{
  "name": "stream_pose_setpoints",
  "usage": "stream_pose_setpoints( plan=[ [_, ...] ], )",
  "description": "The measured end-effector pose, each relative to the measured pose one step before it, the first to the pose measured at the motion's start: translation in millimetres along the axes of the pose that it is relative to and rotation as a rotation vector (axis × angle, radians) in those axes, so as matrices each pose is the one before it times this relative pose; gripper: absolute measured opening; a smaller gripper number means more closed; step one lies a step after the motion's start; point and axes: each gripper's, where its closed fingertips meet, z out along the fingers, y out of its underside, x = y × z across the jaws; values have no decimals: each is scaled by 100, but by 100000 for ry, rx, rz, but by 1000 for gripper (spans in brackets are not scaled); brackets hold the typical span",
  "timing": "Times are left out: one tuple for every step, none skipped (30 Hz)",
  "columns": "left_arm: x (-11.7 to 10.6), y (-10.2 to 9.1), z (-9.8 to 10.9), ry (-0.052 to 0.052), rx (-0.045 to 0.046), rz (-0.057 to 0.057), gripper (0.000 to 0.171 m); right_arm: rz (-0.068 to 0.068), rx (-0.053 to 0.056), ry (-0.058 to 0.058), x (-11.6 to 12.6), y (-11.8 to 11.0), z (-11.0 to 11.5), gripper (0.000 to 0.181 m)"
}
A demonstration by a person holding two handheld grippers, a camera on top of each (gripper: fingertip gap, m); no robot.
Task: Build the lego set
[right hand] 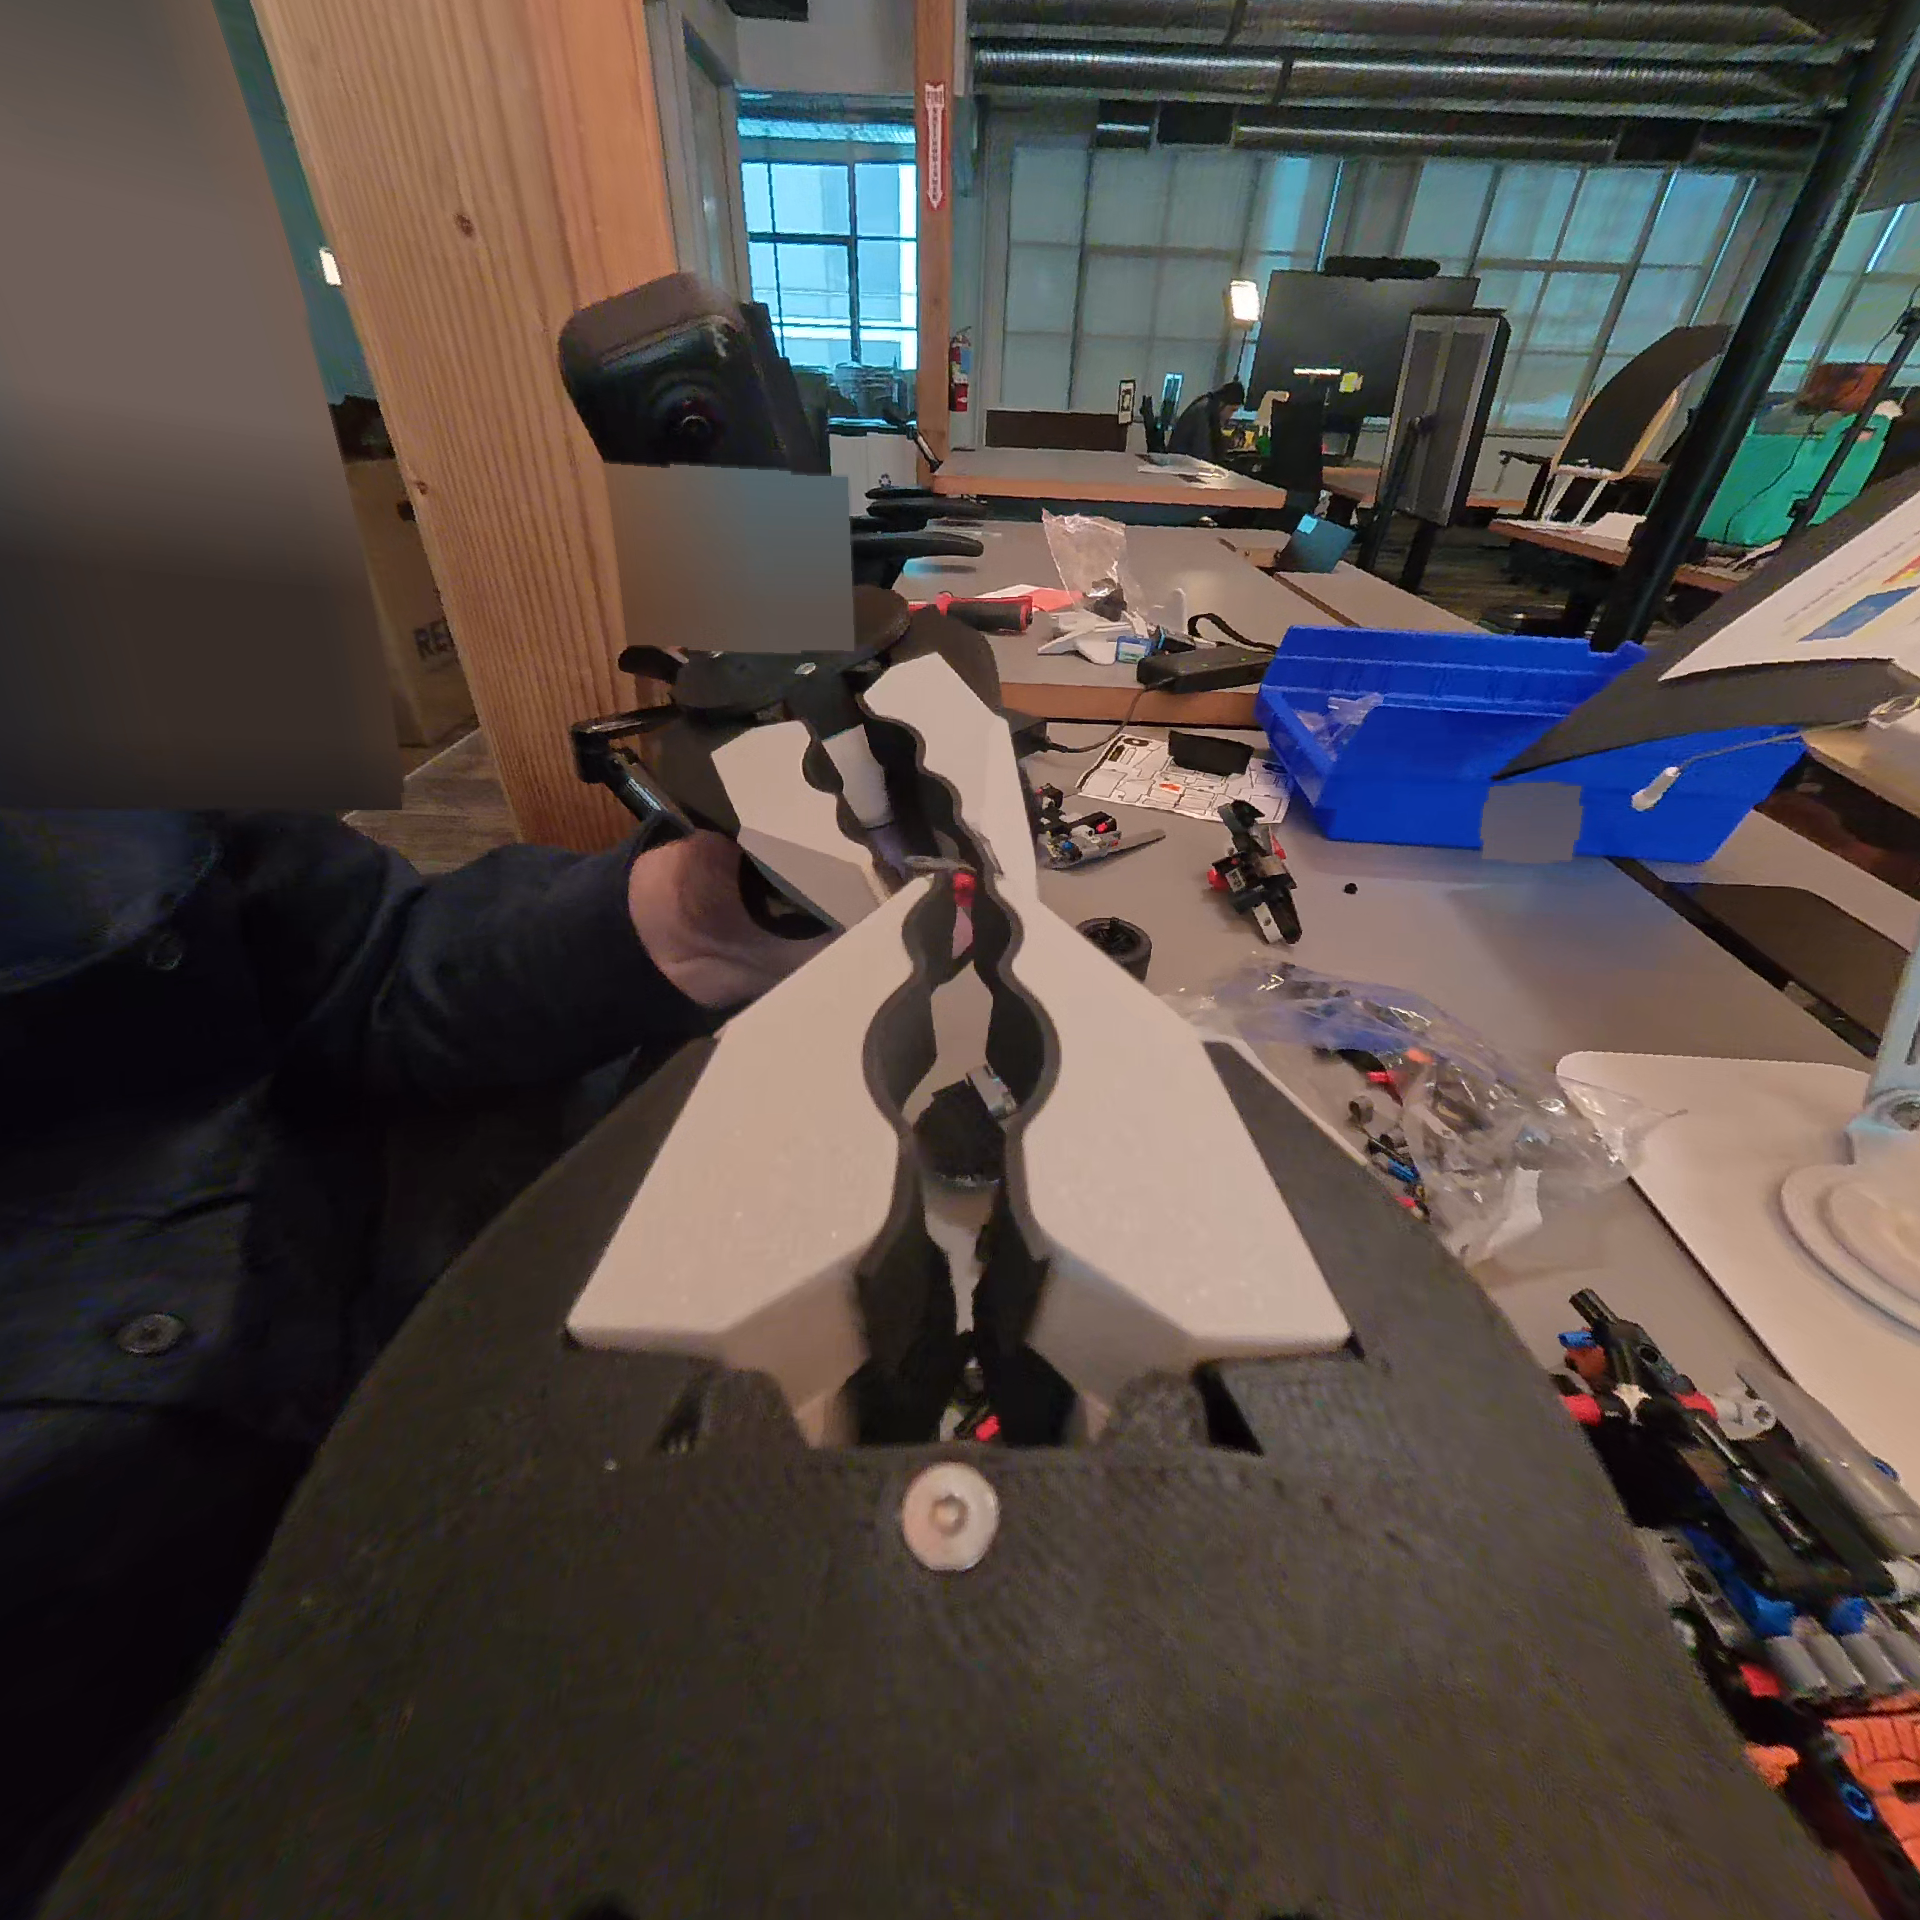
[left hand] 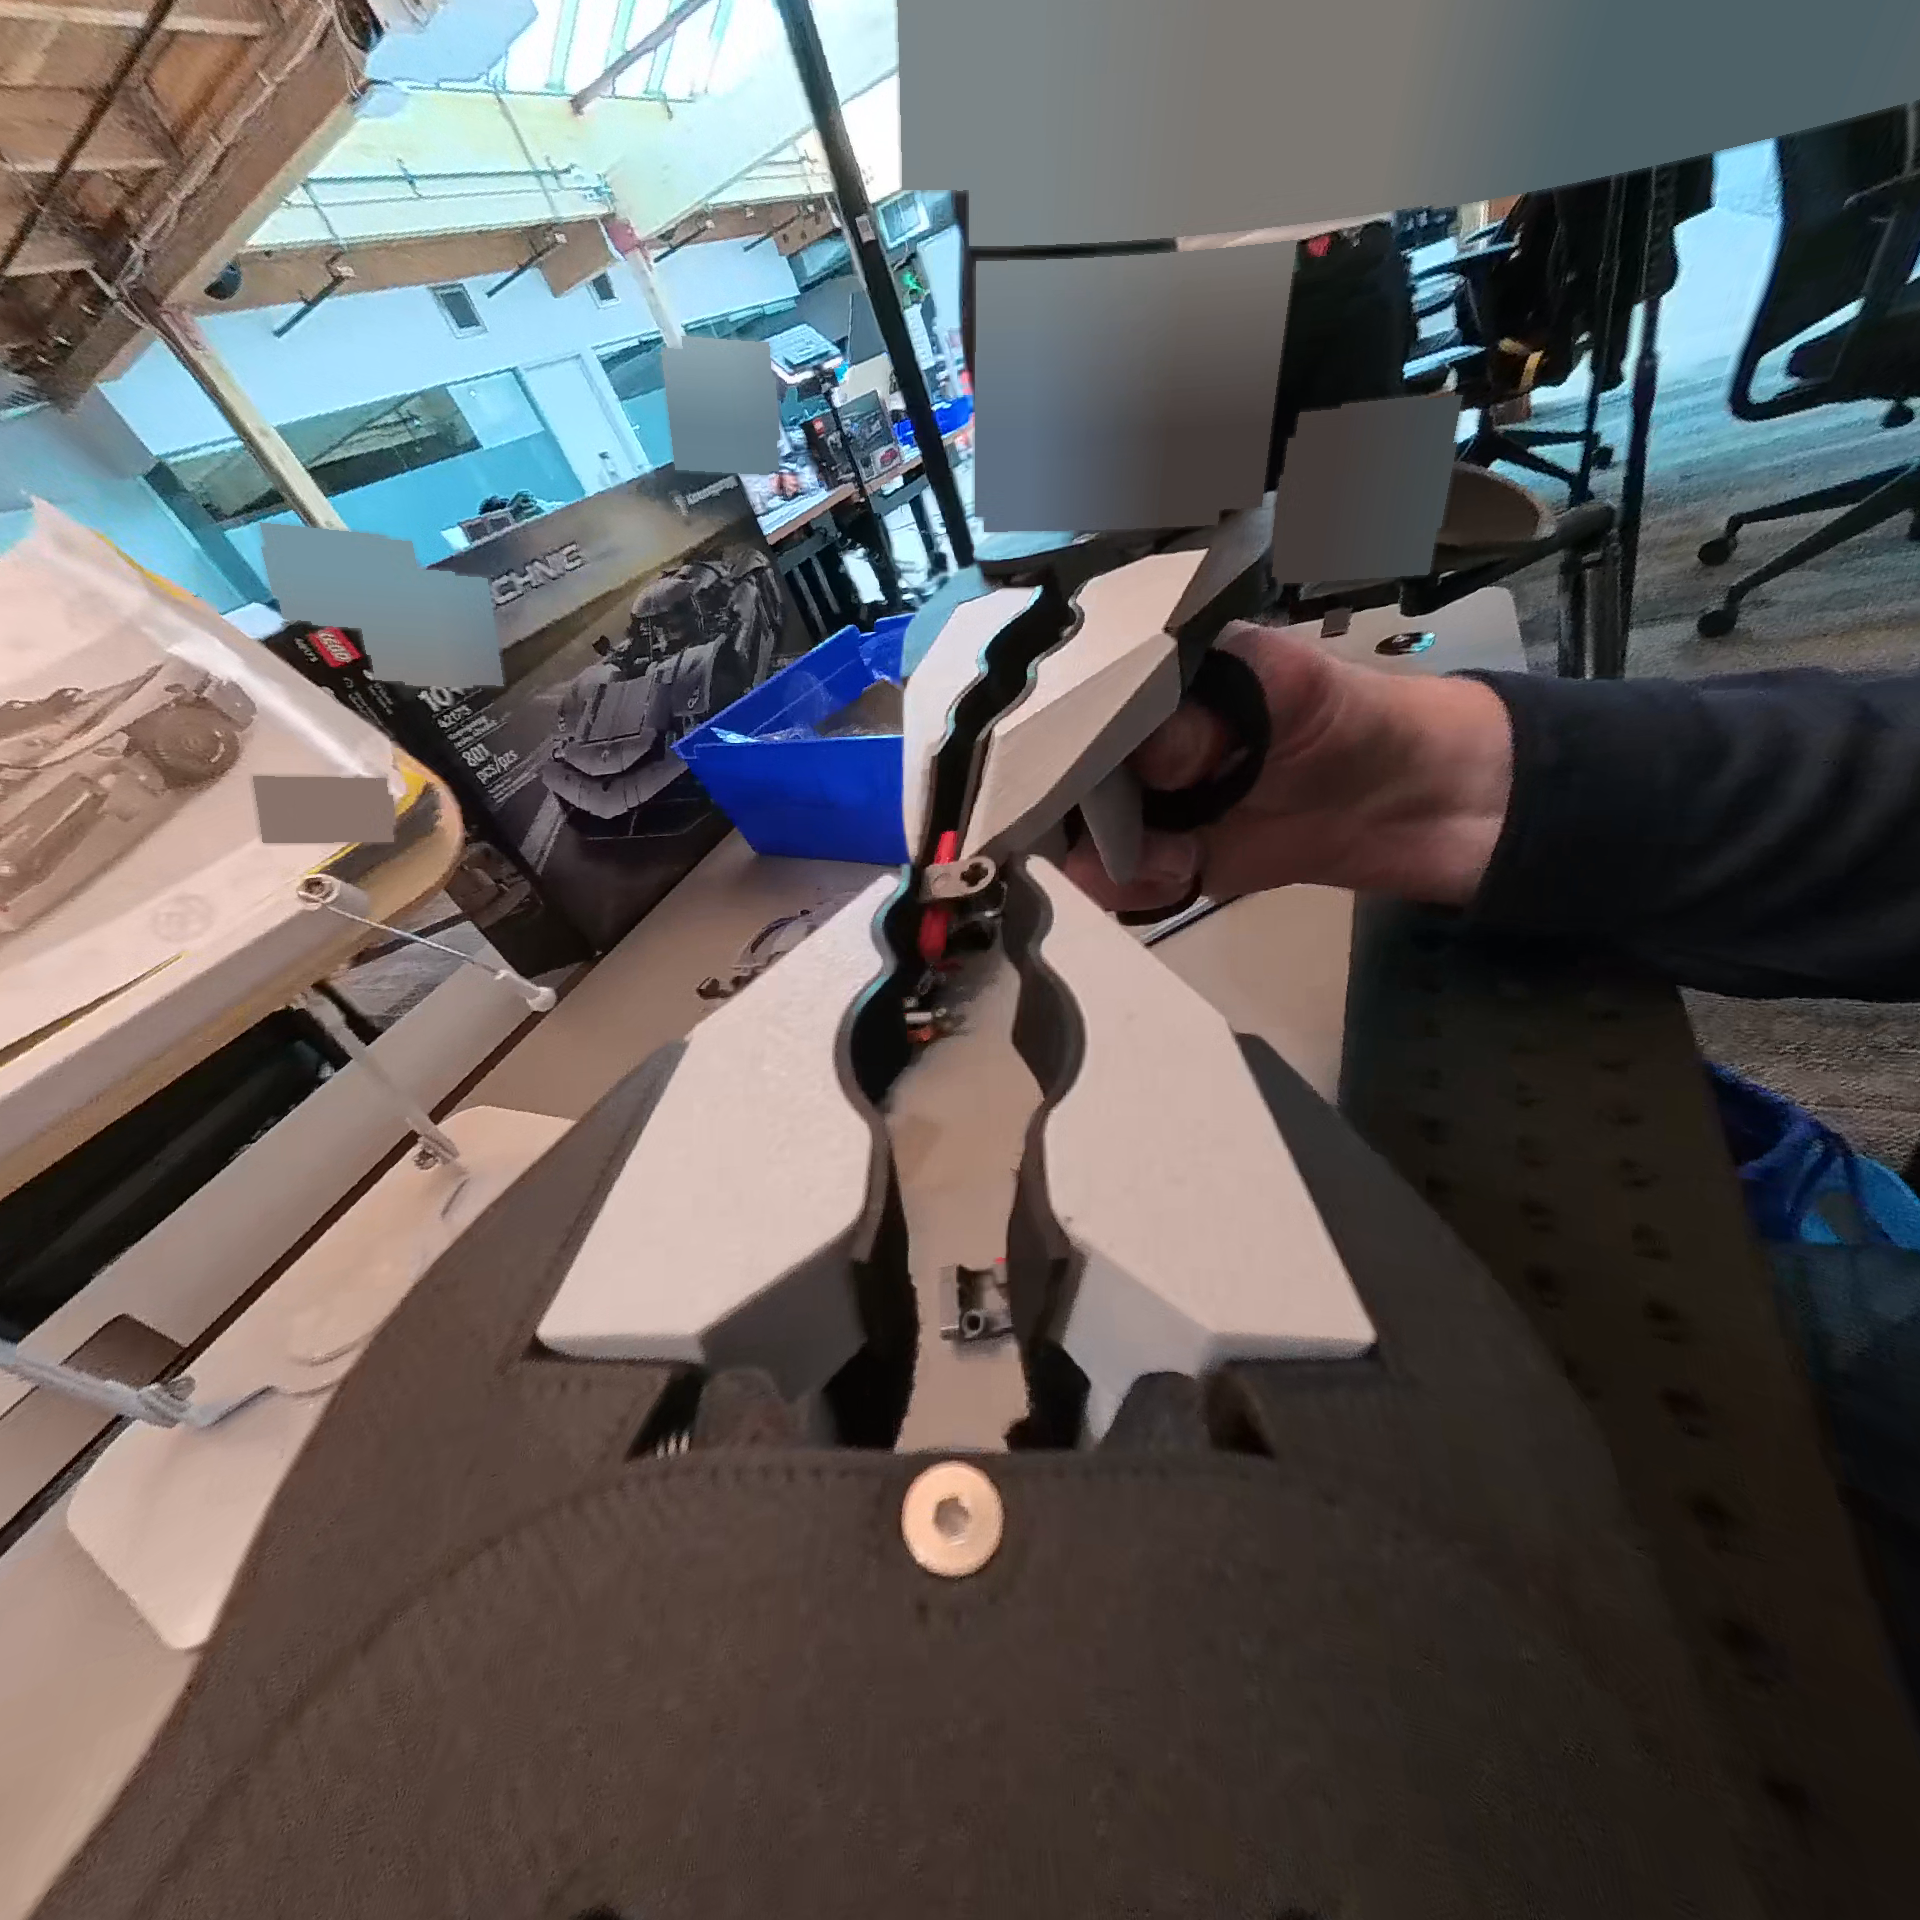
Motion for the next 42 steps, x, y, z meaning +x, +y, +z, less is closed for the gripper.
stream_pose_setpoints(
  plan=[
    [40, -18, -61, 889, 348, -1107, 12, 552, -42, 456, 103, 39, -27, 2],
    [-54, 155, 112, -740, -560, 98, 12, 968, 340, -77, 30, 26, -64, 2],
    [85, -15, 0, 516, -140, -109, 12, 279, 969, -575, -175, -135, -39, 2],
    [213, -316, -151, 2492, 1743, -2530, 12, 512, 1694, -184, -111, -228, -5, 2],
    [2, -211, -6, 1144, 2462, -2158, 12, 1547, 1382, 478, 139, -75, -15, 1],
    [-193, 143, 87, -245, 563, -2137, 12, 1222, 869, 81, 78, -66, -20, 1],
    [53, -177, -58, 328, 1080, -716, 12, -14, 1583, -847, -198, -274, 18, 1],
    [227, -359, -84, 827, 2138, -344, 12, -139, 298, 271, 23, -82, 3, 1],
    [-158, 238, 80, -1387, -407, -247, 12, 1067, 255, 237, 159, -14, -58, 0],
    [-58, 7, -35, 276, 442, -1398, 12, 1664, 7394, -2122, -226, -1060, -537, 0],
    [-462, 31, -454, -1214, 96, -1506, 10, 3759, 15900, -1682, 81, -2611, -2117, 0],
    [-2119, 1240, -1402, -7520, -3835, -3035, 9, 3811, 12351, 4476, 1364, -2511, -3083, 0],
    [-1010, -1246, -1729, 2457, 11162, -11734, 3, -211, 876, 6857, 1507, -612, -1638, 0],
    [533, -711, -12, 1976, 2311, 2236, 3, 1393, -8384, 1128, 232, 1307, 534, 0],
    [1435, 670, 1457, 1705, -6243, 10822, 4, 1236, -9273, -1811, -272, 1938, 1342, 0],
    [1236, 658, 1421, 3405, -3450, 2371, 4, -518, -4625, 84, -9, 1195, 908, 0],
    [-12, 1006, 564, 468, -3541, -2733, 4, -2904, -576, 1956, 36, 131, 102, 0],
    [-789, -25, -517, -3154, 1714, -1958, 4, -2607, 2590, 323, -137, -549, -273, 0],
    [-591, -858, -780, -2775, 4718, 322, 3, -454, -334, -598, -24, 96, 80, 0],
    [-360, -634, -349, -2196, 3521, 1375, 3, 769, -4827, -532, 67, 1024, 595, 0],
    [36, 143, 199, -970, -802, 2927, 3, -173, -4735, -1123, -231, 883, 768, 0],
    [175, 547, 411, -1653, -3583, 4692, 4, -1879, -3590, -1306, -436, 578, 654, 2],
    [111, 242, 262, -3035, -2468, 6835, 4, -1480, -3099, 169, -112, 515, 437, 4],
    [204, -158, 86, -1675, -101, 6642, 4, 1086, -1535, 362, 138, 317, 269, 5],
    [295, -241, 23, 641, 1103, 3414, 4, 3124, 799, -2219, -159, -42, 202, 5],
    [-74, -5, 0, -492, 55, 318, 4, 3588, 1523, -3289, -288, -127, 188, 8],
    [-139, 33, -17, -768, -149, 404, 4, 3208, 118, -970, 114, 143, 190, 11],
    [72, -73, 16, 466, 392, 76, 3, 3031, -587, -653, 159, 243, 160, 12],
    [126, -132, 45, 716, 903, -246, 3, 3359, 1884, -3086, -299, -200, 46, 15],
    [69, -36, 62, 122, 233, 437, 3, 4382, 4197, -4038, -396, -528, -96, 17],
    [99, -19, 61, 299, -28, 627, 3, 6198, 2382, -2599, 80, -165, -85, 17],
    [77, -182, 24, 18, 962, 531, 3, 7626, 280, -3343, 124, 148, -15, 19],
    [65, -245, 15, 15, 1239, 656, 4, 6615, 467, -5131, -268, 56, 94, 21],
    [98, -63, 94, 162, 117, 740, 3, 3254, 338, -2961, -196, 61, 189, 23],
    [176, 142, 188, 381, -1197, 1090, 3, -46, -1538, 1515, 261, 324, 181, 26],
    [-124, 236, 170, -2259, -2184, 2265, 3, -3293, -2394, 4298, 398, 331, 58, 28],
    [-230, 337, 146, -2866, -3371, 2706, 4, -6446, -463, 4900, 144, -125, -73, 30],
    [-436, 630, 175, -4185, -4975, 2395, 4, -7500, 1305, 5241, 65, -507, -228, 32],
    [-788, 661, 116, -6807, -5017, 3084, 4, -7347, 257, 6522, 341, -392, -346, 31],
    [-347, 539, 131, -3851, -4889, 3788, 4, -6889, -930, 7127, 513, -175, -301, 30],
    [-211, 460, 197, -3311, -4760, 3760, 4, -5843, -1179, 4575, 170, -57, -76, 32],
    [6, 337, 257, -2591, -3666, 4365, 4, -4277, -2330, 2472, -57, 188, 238, 31]
  ],
)
